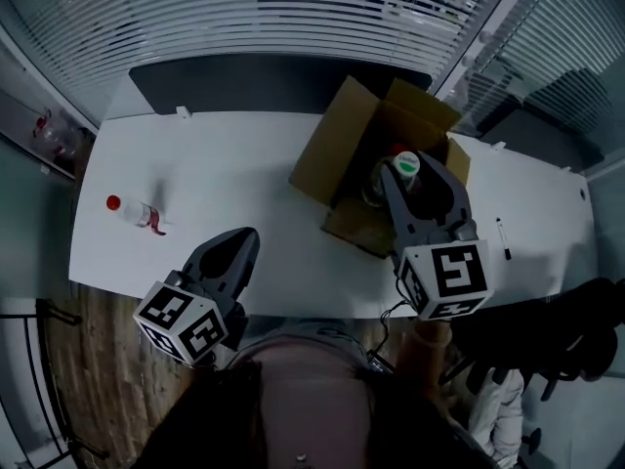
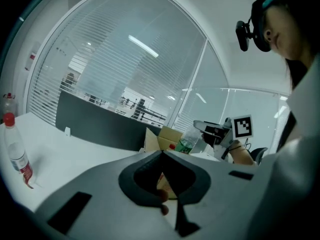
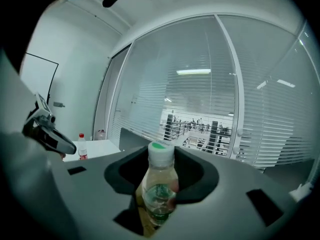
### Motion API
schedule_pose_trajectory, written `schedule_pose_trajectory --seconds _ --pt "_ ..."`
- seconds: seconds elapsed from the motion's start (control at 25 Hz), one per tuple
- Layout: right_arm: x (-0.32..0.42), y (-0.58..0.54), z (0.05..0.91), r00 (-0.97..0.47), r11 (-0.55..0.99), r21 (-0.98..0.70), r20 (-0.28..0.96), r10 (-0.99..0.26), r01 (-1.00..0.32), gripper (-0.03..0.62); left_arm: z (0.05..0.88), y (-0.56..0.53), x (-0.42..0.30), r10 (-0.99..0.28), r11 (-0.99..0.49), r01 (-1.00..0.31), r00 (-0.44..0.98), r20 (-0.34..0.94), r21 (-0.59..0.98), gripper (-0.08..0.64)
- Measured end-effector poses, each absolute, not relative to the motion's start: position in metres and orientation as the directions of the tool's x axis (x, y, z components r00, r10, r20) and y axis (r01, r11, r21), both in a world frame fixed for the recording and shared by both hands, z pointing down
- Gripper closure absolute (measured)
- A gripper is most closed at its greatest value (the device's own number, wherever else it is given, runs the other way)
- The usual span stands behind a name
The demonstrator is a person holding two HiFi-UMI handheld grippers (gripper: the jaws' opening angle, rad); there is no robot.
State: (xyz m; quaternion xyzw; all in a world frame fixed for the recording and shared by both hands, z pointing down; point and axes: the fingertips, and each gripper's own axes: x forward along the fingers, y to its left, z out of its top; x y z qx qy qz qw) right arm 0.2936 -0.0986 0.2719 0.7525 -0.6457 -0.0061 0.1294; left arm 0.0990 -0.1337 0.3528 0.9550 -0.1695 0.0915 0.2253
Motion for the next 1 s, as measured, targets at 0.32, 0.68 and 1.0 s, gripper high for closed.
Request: schedule_pose_trajectory --seconds 0.32,0.68,1.0 --pt "0.270 -0.076 0.253 0.202 -0.167 0.234 0.134 -0.970 -0.958 0.417 0.347 -0.124 0.087 -0.234 -0.858 -0.314 0.943 0.235 0.406 0.551" --pt "0.242 -0.052 0.241 0.243 -0.214 0.240 0.097 -0.965 -0.947 0.417 0.348 -0.108 0.068 -0.173 -0.881 -0.249 0.961 0.216 0.401 0.551" --pt "0.218 -0.039 0.235 0.271 -0.248 0.237 0.071 -0.960 -0.939 0.418 0.345 -0.101 0.044 -0.147 -0.888 -0.228 0.963 0.224 0.399 0.551"
